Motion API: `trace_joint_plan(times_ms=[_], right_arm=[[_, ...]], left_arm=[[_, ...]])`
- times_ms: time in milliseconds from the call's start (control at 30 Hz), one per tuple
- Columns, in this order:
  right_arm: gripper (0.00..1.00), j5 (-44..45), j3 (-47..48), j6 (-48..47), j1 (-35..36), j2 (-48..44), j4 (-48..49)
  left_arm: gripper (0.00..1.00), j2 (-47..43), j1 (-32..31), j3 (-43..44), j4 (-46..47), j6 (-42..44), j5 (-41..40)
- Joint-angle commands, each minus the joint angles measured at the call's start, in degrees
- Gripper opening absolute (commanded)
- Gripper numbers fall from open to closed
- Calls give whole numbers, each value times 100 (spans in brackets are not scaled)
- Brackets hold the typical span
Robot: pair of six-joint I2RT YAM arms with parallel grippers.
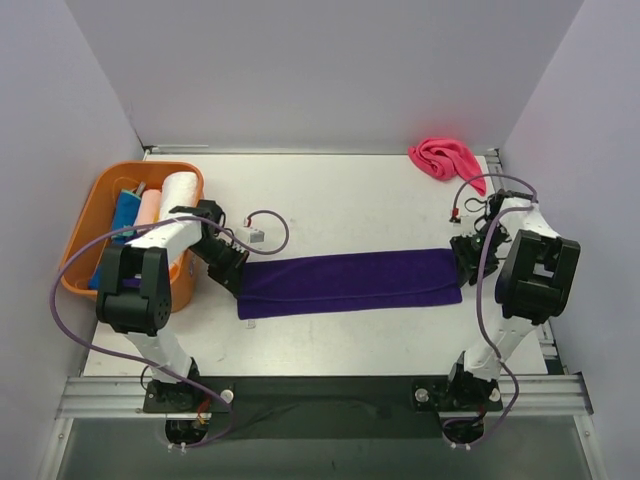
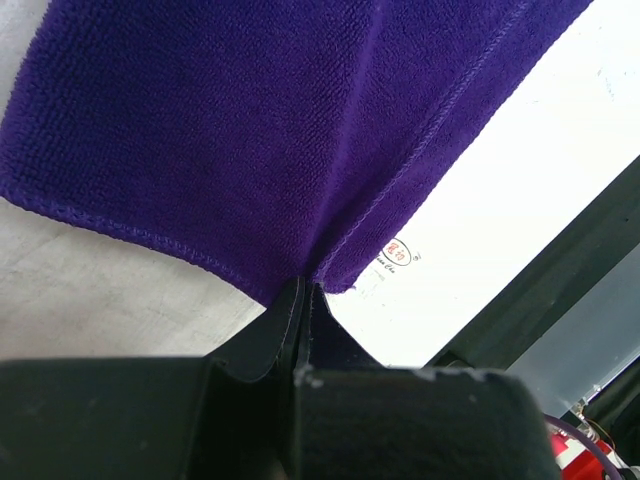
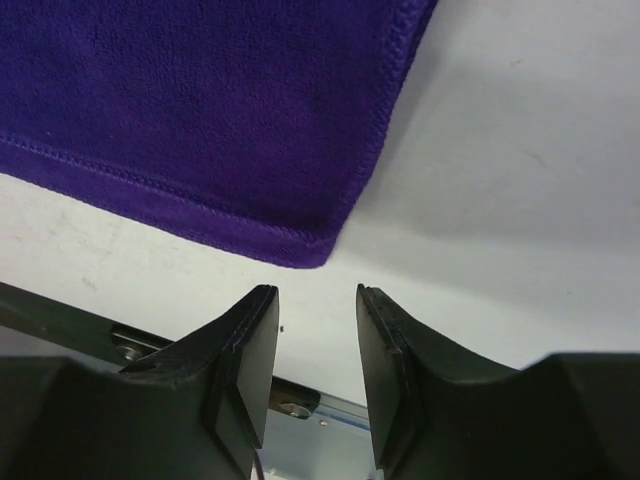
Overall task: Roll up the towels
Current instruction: Fold the towel
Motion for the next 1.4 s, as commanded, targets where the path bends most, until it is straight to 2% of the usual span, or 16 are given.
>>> trace_joint_plan(times_ms=[0, 200, 400, 500, 600, 633, 800, 1100, 1367], right_arm=[[38, -257, 158, 339, 83, 243, -340], [38, -179, 405, 692, 250, 595, -218], [43, -73, 519, 780, 320, 753, -147], [37, -100, 528, 780, 364, 806, -156], [26, -82, 545, 771, 373, 850, -156], [17, -65, 554, 763, 373, 850, -164], [0, 32, 607, 692, 338, 718, -191], [0, -73, 827, 543, 118, 306, -498], [0, 14, 616, 367, 101, -2, -683]], left_arm=[[0, 39, 4, 189, 78, 9, 146], [0, 91, -14, 215, 114, -9, 146], [0, 127, -14, 224, 131, -9, 163], [0, 162, -14, 233, 149, -9, 164], [0, 171, -14, 251, 149, 0, 164], [0, 171, -14, 251, 149, -9, 163], [0, 118, -5, 251, 140, -9, 164], [0, -172, 48, 365, -70, 61, 128], [0, -462, 48, 383, -422, 193, 137]])
